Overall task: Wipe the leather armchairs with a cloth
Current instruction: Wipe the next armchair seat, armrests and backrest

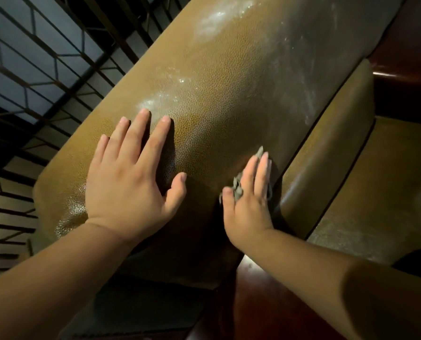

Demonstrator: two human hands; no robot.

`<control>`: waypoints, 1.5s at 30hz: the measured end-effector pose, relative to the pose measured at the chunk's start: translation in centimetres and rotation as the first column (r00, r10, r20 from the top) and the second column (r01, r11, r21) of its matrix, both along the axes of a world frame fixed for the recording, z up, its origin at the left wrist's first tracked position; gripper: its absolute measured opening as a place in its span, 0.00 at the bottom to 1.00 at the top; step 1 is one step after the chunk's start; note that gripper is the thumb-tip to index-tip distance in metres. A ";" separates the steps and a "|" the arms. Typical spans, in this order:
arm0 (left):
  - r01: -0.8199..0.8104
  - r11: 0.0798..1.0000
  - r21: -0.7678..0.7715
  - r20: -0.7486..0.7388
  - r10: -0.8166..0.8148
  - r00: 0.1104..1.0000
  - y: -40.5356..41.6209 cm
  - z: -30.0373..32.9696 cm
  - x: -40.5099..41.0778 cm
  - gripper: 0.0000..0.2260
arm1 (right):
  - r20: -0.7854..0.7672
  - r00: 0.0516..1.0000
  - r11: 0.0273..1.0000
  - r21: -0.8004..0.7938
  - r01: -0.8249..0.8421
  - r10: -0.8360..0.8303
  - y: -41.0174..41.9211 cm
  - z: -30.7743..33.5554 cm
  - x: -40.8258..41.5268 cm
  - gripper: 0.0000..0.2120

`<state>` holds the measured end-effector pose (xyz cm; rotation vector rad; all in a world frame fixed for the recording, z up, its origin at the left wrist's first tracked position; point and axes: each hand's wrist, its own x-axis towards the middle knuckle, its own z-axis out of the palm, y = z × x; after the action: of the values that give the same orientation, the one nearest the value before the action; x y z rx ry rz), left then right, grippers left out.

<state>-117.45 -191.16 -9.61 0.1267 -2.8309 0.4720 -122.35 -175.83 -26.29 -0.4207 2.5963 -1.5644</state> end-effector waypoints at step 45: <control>0.495 0.848 -0.188 0.332 -0.419 0.845 5.4 1.1 -18.0 0.42 | 0.222 0.939 0.964 0.047 0.260 -0.264 4.7 -0.3 -15.6 0.34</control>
<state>-135.47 -185.76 -8.49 -0.7186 -2.8766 0.7996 -137.99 -171.15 -26.55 0.1090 2.5648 -1.5556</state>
